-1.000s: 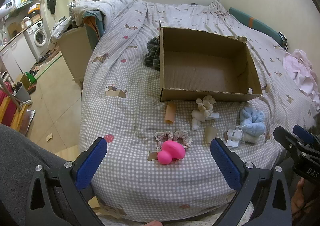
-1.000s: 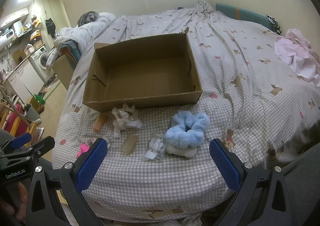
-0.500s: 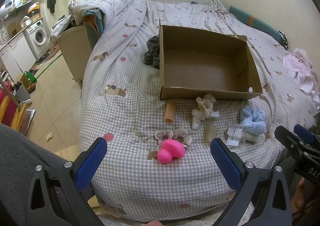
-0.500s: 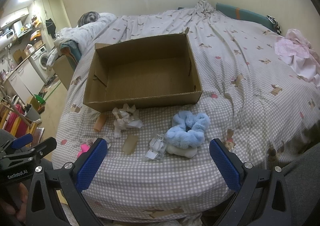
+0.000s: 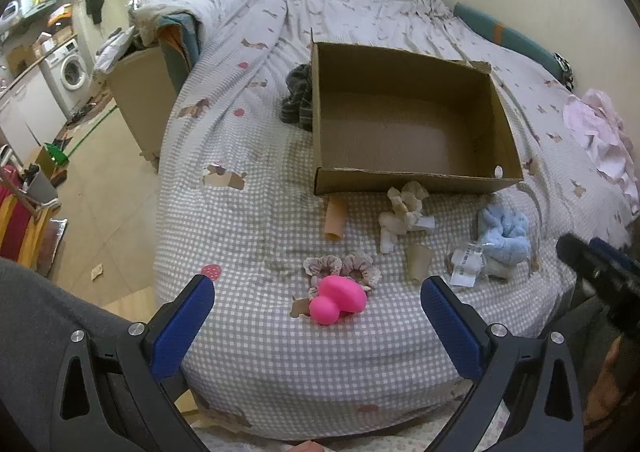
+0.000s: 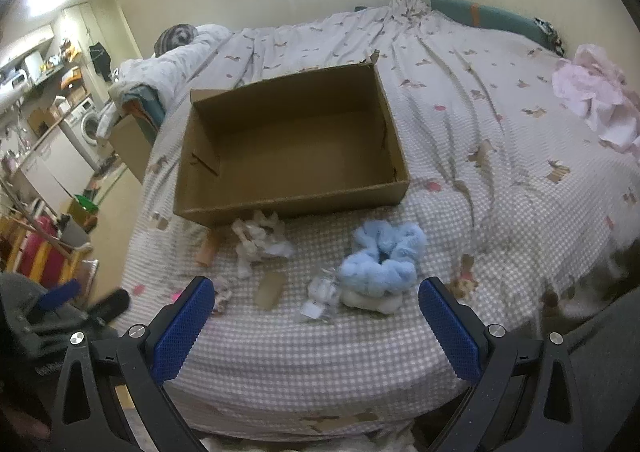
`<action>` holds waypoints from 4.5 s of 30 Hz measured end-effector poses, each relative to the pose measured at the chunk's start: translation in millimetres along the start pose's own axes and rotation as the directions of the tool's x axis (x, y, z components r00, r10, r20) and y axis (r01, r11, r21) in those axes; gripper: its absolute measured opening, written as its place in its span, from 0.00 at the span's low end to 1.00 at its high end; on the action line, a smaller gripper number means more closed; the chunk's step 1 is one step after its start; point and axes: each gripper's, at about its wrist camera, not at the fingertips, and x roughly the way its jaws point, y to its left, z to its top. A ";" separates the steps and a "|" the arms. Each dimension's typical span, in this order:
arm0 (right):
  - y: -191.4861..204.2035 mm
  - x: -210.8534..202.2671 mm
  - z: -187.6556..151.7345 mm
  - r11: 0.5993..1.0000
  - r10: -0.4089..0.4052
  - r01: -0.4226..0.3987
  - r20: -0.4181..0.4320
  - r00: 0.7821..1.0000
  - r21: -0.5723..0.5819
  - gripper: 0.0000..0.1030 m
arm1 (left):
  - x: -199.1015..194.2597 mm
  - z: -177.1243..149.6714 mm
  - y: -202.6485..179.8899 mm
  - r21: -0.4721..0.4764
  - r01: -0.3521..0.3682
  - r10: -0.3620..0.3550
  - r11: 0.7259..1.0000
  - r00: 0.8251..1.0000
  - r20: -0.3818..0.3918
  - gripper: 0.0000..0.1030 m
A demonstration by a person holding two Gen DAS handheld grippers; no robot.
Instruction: Organize soft objects
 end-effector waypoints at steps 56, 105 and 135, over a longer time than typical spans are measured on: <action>-75.6 147.1 21.6 0.974 0.109 -0.001 -0.469 0.876 0.225 0.24 | 90.6 3.5 13.9 -0.113 0.047 -0.089 0.992 0.913 -0.399 0.47; -41.2 112.6 137.8 0.965 0.263 -0.254 -0.235 0.936 0.069 0.22 | 122.8 153.7 -52.2 0.057 0.039 -0.026 0.998 0.977 -0.210 0.47; -40.4 145.5 139.7 0.961 0.277 -0.268 -0.193 0.941 0.071 0.75 | 155.5 168.0 -56.4 0.036 0.017 -0.007 0.999 0.971 -0.240 0.88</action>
